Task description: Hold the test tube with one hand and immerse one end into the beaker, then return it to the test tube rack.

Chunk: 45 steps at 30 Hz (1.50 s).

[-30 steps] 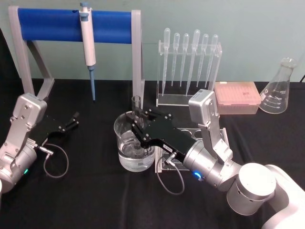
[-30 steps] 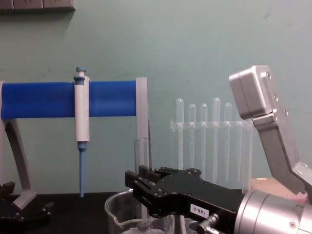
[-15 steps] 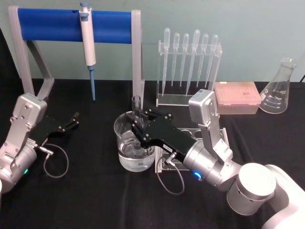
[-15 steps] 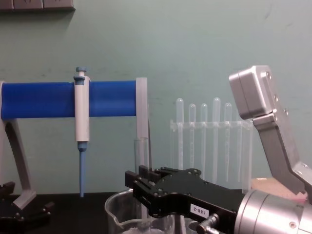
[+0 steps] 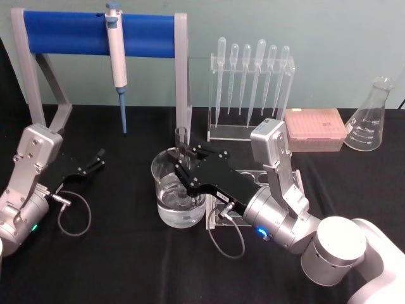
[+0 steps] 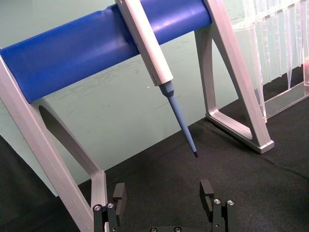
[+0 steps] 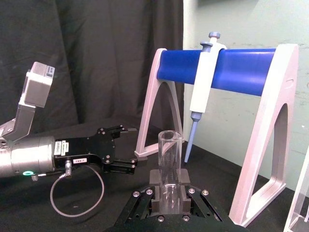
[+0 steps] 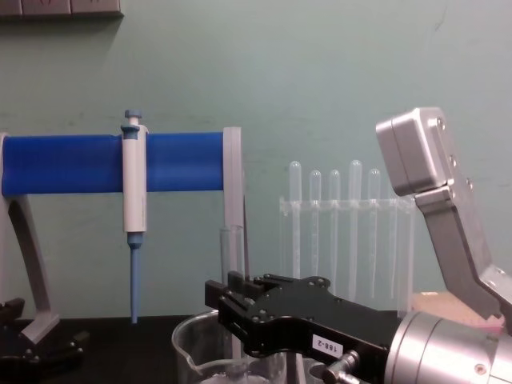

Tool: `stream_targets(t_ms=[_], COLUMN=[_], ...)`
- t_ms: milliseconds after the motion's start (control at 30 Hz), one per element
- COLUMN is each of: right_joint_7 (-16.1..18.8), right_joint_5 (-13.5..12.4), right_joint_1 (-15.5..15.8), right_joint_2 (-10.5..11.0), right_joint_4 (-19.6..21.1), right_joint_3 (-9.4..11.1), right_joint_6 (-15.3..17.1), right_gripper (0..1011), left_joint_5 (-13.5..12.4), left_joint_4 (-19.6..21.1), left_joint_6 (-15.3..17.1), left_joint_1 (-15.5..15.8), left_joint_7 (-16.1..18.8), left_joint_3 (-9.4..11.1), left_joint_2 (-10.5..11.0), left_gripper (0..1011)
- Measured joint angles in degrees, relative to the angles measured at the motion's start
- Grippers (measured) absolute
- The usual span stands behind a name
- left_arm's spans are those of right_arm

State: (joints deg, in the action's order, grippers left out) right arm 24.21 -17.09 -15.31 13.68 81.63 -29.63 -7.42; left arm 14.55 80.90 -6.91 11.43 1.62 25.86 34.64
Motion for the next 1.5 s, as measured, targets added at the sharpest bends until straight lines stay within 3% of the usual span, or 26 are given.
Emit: stream_targets(t_ms=[1500], right_joint_7=[0.0], right_joint_5=[0.0], right_joint_1=[0.0], right_joint_2=[0.0], right_joint_4=[0.0], right_joint_3=[0.0], right_joint_6=[0.0], right_gripper=[226], left_joint_5=[0.0], left_joint_4=[0.0], left_joint_6=[0.0], left_joint_1=[0.0], left_joint_7=[0.0], left_joint_3=[0.0], left_joint_2=[0.0], left_gripper=[1000])
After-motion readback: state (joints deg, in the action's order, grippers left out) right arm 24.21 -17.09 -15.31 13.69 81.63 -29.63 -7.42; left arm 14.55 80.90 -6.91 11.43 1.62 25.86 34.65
